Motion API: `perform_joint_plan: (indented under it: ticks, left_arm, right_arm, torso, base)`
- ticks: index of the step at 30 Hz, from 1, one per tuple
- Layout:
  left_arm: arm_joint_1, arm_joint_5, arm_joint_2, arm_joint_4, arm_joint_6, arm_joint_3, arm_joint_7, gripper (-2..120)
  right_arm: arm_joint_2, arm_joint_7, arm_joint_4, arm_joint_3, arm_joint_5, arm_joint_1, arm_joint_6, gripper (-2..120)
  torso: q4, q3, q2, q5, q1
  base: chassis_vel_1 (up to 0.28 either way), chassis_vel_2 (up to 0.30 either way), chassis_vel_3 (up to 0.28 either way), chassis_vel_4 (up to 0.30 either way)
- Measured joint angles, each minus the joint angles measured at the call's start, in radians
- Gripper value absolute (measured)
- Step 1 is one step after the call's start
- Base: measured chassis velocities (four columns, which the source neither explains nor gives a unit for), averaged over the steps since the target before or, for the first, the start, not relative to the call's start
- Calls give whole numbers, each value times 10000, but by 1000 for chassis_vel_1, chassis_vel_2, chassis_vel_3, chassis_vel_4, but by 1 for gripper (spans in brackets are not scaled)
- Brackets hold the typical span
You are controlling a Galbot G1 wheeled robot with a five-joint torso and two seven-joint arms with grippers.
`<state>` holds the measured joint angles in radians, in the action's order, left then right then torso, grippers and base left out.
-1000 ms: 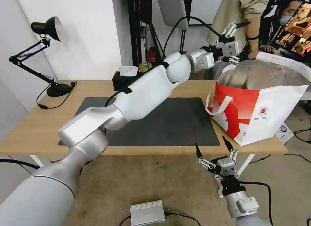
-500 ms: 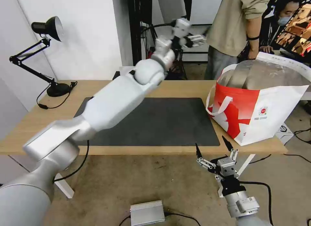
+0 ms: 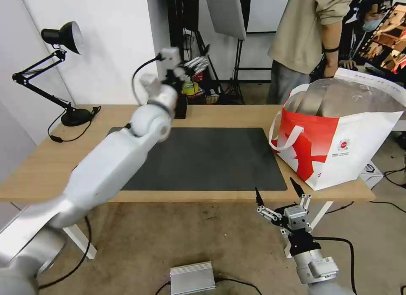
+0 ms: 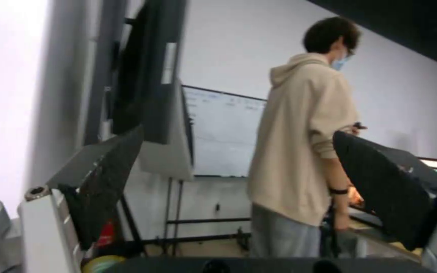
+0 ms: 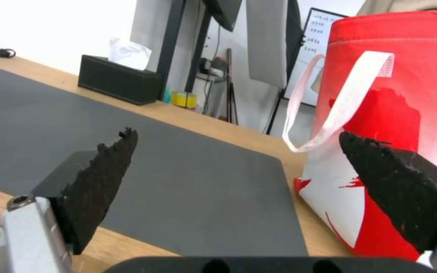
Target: Pick up the trash from the table and place it into the takeout bag.
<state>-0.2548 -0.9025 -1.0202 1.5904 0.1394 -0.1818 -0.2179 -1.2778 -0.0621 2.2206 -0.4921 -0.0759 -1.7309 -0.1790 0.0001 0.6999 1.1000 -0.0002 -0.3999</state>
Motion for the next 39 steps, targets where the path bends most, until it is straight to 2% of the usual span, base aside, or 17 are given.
perform_joint_plan:
  ticks: [2, 5, 6, 9, 12, 14, 18, 21, 29, 33, 39]
  left_arm:
    - [-72, 8, 50, 47, 4, 61, 7, 100]
    - [-979, 135, 538, 584, 67, 744, 150, 100]
    - [-979, 135, 538, 584, 67, 744, 150, 100]
    - [-2004, 275, 940, 1171, 89, 1603, 362, 100]
    - [-2506, 333, 1157, 1487, 117, 1970, 447, 100]
    - [-3414, 469, 1442, 2003, 163, 2609, 599, 100]
    - [-3923, 560, 1568, 2310, 240, 2936, 647, 100]
    - [-4810, 827, 1771, 2808, 444, 3481, 787, 100]
    - [-6515, 1524, 1704, 3565, 642, 4554, 1125, 100]
    - [-7914, 2158, 1198, 4164, 711, 5474, 1388, 100]
    - [-8928, 2653, 709, 4528, 866, 6200, 1667, 100]
  right_arm:
    - [0, 1, 0, 1, 0, 0, 0, 100]
    - [0, 0, 0, 1, 0, -1, 1, 100]
    - [0, 0, 0, 1, 0, -1, 1, 100]
    - [0, 0, 0, 1, 0, 0, 0, 100]
    - [0, 1, 0, 1, 0, -1, 0, 100]
    - [0, 0, 0, 0, 0, 0, 0, 100]
    - [0, 1, 1, 2, 0, 0, 0, 100]
    - [0, 1, 1, 1, 0, 0, 0, 100]
    - [0, 1, 0, 1, 0, 0, 0, 100]
    - [-1, 0, 0, 0, 0, 0, 0, 100]
    - [0, 1, 0, 1, 0, 0, 0, 100]
  torso:
    - [0, 0, 0, -1, 0]
    - [-1, 0, 0, -1, 0]
    - [-1, 0, 0, -1, 0]
    - [-1, -1, 1, 0, 0]
    - [-2, -1, 1, 2, 0]
    - [-1, -1, 1, 1, 0]
    - [0, -1, 1, 0, 1]
    - [-1, -1, 1, 2, 0]
    - [-1, -1, 1, 1, 1]
    - [-1, -1, 1, 4, 0]
    - [-1, 0, 1, 3, 0]
  base:
    - [0, 0, 0, 0]
    - [0, 0, 0, 0]
    - [0, 0, 0, 0]
    - [0, 0, 0, 0]
    - [0, 0, 0, 0]
    - [0, 0, 0, 0]
    - [0, 0, 0, 0]
    - [0, 0, 0, 0]
    - [0, 0, 0, 0]
    - [0, 0, 0, 0]
    - [0, 0, 0, 0]
